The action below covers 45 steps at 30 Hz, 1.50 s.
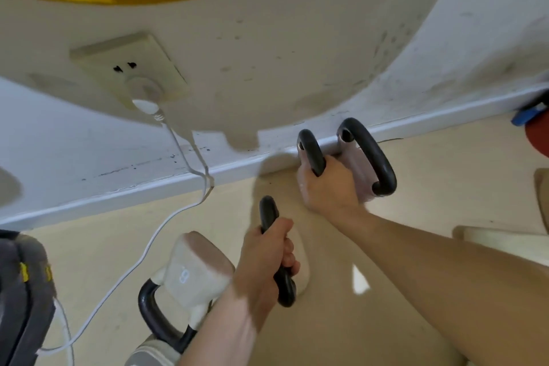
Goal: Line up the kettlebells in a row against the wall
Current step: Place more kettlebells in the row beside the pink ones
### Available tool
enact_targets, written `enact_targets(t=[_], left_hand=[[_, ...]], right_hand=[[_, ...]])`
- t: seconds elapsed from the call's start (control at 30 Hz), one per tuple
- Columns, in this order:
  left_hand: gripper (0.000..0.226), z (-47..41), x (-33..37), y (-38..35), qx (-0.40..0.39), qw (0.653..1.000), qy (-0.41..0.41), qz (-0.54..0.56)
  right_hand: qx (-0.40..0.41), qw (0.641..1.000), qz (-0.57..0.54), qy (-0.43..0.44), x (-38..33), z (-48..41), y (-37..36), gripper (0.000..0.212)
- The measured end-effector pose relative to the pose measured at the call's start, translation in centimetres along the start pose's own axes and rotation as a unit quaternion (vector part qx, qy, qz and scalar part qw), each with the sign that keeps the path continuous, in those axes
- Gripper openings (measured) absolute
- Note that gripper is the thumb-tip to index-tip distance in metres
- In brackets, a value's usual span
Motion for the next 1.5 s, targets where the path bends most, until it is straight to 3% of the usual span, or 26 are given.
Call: enact_targets(t=[0.27,0.5,0.67,0.9,1.5], left_hand=[[0.028,-2.5,5.5,-3.8,-0.041,0.998,-0.05,-0.025],[0.026,-6.0,7.1,-2.1,0.023,0.998,-0.049,0.011],[0.028,-6.8,7.4,-3.5,-0.008,0.997,-0.08,0.005],[0.029,-7.0,7.9,-2.2,-0.011,0.999,-0.044,0.008],[0.014,-6.6,8.0,-2.7,0.053,0.992,-0.059,-0.095]], right_hand=[[-0.026,0.999,-0.02,0.015,-0.3,0.5,0.5,0.031],[-0.014,1.0,-0.008,0.023,-0.1,0.2,0.3,0.024],[-0.014,1.0,-0.022,0.014,0.1,0.4,0.4,0.023],[-0.012,1.0,-0.023,0.011,0.1,0.4,0.4,0.026],[-0.022,1.0,0.005,0.013,0.1,0.0,0.2,0.036]])
Point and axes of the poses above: each hand's wrist, its own z-axis away from the middle knuckle, its own y-axis out of the back of the hand, x = y × z, the point moved 10 cm from there along -z, towards the middle knuckle, and after that the axes turned 13 degrees about z, right-handed, at the moved point
